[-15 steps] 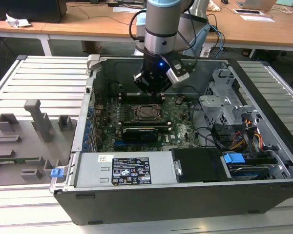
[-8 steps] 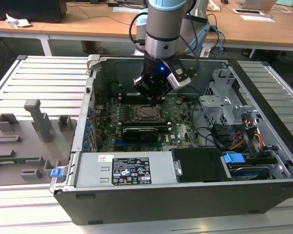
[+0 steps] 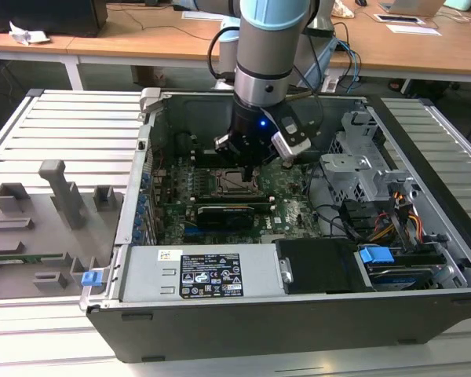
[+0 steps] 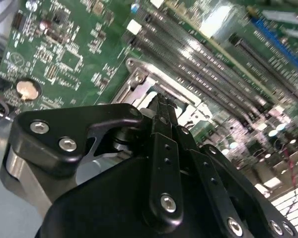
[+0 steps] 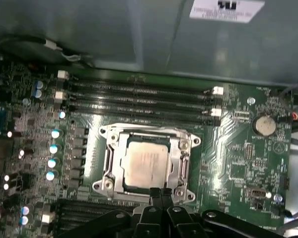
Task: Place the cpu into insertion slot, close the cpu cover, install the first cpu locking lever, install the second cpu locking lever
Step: 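Install the second cpu locking lever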
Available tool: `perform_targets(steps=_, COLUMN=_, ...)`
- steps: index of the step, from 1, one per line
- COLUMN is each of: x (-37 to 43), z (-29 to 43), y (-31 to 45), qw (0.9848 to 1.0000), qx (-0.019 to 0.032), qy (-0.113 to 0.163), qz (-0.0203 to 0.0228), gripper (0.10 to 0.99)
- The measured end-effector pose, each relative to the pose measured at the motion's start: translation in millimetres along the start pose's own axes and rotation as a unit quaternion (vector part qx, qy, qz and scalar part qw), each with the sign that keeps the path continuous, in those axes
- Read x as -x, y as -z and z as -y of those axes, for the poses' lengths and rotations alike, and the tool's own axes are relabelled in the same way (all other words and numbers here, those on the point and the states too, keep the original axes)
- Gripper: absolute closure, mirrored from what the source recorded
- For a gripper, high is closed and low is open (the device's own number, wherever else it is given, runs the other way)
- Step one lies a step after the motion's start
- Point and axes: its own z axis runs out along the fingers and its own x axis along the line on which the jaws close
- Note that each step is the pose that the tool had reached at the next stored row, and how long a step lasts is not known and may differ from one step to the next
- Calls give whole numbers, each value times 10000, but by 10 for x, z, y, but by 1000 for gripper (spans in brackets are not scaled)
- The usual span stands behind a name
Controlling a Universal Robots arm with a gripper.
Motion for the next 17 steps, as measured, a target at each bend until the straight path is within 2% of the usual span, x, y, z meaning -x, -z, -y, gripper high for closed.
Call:
perform_targets(steps=4, x=-27, z=98, y=3, qw=10000, qx=3, qy=-2, qz=0, gripper=976)
perform_targets(steps=6, x=-84, z=99, y=3, qw=10000, qx=4, qy=0, qz=0, gripper=976)
perform_targets(steps=8, x=-184, z=102, y=1, qw=10000, qx=5, qy=0, qz=0, gripper=976)
perform_targets(steps=9, x=-210, z=108, y=1, qw=10000, qx=6, qy=0, qz=0, gripper=976)
perform_targets(steps=14, x=-290, z=177, y=3, qw=10000, qx=15, qy=0, qz=1, gripper=976)
perform_targets(steps=17, x=-329, z=184, y=4, qw=10000, qx=35, qy=0, qz=3, gripper=976)
